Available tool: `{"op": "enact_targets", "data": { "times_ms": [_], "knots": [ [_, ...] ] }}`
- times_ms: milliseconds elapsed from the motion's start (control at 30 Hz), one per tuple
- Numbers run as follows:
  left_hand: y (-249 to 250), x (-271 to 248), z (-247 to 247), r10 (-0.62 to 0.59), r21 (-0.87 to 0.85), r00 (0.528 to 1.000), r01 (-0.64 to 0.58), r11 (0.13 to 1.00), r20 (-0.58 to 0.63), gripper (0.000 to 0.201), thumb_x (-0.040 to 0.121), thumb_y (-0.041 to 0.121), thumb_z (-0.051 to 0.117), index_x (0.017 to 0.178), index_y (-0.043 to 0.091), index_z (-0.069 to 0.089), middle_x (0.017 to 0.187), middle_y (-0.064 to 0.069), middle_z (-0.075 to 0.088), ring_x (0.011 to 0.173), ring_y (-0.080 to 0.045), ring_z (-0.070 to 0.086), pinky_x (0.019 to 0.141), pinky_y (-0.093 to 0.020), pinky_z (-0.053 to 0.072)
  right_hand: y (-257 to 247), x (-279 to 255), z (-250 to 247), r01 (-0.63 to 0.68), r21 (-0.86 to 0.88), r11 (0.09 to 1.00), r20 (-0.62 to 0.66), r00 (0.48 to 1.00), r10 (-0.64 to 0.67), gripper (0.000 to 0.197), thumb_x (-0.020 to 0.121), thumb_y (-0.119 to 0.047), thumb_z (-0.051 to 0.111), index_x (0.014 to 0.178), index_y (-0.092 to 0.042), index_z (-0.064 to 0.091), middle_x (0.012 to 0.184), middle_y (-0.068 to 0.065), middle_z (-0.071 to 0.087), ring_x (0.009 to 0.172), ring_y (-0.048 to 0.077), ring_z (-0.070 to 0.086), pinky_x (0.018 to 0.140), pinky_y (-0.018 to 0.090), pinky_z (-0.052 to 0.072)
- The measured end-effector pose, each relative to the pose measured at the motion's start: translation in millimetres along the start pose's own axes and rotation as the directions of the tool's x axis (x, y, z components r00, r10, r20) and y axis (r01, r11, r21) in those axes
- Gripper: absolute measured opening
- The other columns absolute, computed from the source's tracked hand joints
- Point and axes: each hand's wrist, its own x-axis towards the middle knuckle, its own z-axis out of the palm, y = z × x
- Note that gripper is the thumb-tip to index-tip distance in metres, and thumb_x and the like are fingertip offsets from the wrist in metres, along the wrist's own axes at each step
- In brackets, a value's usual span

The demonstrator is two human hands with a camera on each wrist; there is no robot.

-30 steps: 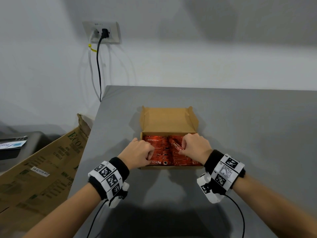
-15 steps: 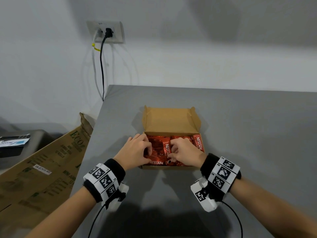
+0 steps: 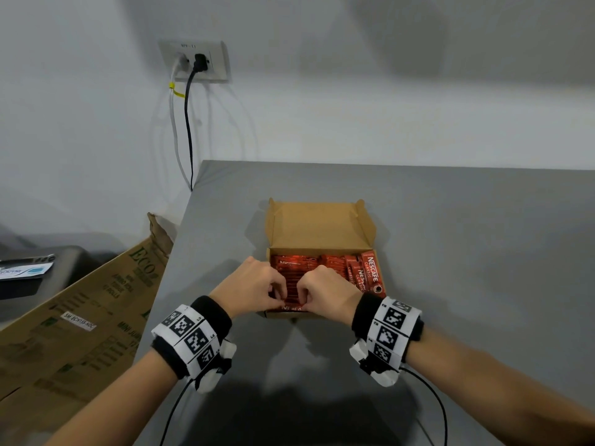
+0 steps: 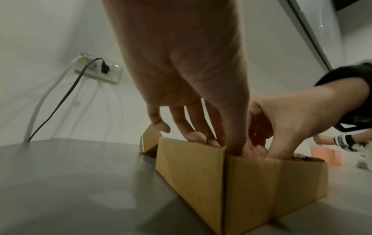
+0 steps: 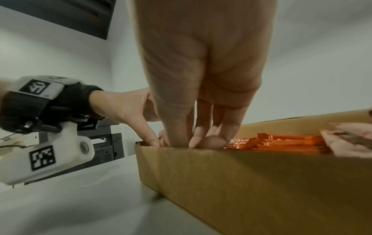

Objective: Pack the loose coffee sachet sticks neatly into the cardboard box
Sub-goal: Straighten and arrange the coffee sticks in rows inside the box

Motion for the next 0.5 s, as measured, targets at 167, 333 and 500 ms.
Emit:
{"op": "enact_targets", "data": {
  "times_ms": [167, 333, 500],
  "knots": [
    [8.4, 6.1, 7.2, -0.015, 0.206, 0.999, 0.005, 0.978, 0.045, 0.011, 0.081, 0.034, 0.061, 0.079, 0.024, 0.064, 0.081, 0.011, 0.066, 0.088, -0.009, 0.053, 0.075, -0.026, 0.018, -2.8, 4.1, -0.3, 0.019, -0.002, 1.000, 0.016, 1.000, -0.019, 0.004, 0.080, -0.009, 0.066, 0.082, -0.006, 0.067, 0.090, 0.009, 0.069, 0.085, 0.024, 0.063, 0.074, 0.031, 0.048],
    [11.1, 11.0, 10.1, -0.035, 0.265, 0.996, 0.012, 0.964, 0.084, 0.007, 0.083, 0.028, 0.058, 0.079, 0.024, 0.062, 0.073, 0.016, 0.052, 0.089, -0.009, 0.052, 0.083, -0.029, 0.024, 32.3, -10.9, -33.0, -0.202, 0.166, 0.965, -0.173, 0.958, 0.230, 0.012, 0.084, -0.024, 0.067, 0.088, -0.012, 0.067, 0.087, 0.002, 0.067, 0.074, 0.010, 0.060, 0.075, 0.025, 0.054],
    [9.8, 11.8, 14.5, -0.060, 0.191, 0.997, 0.050, 0.980, 0.045, 0.008, 0.082, 0.022, 0.057, 0.076, 0.022, 0.063, 0.070, 0.016, 0.050, 0.087, -0.010, 0.054, 0.080, -0.028, 0.026, 74.4, -33.2, -53.1, -0.552, -0.011, 0.834, -0.312, 0.794, 0.521, 0.030, 0.089, -0.039, 0.057, 0.086, -0.010, 0.060, 0.083, 0.004, 0.064, 0.077, 0.021, 0.062, 0.072, 0.034, 0.054]
  ]
}}
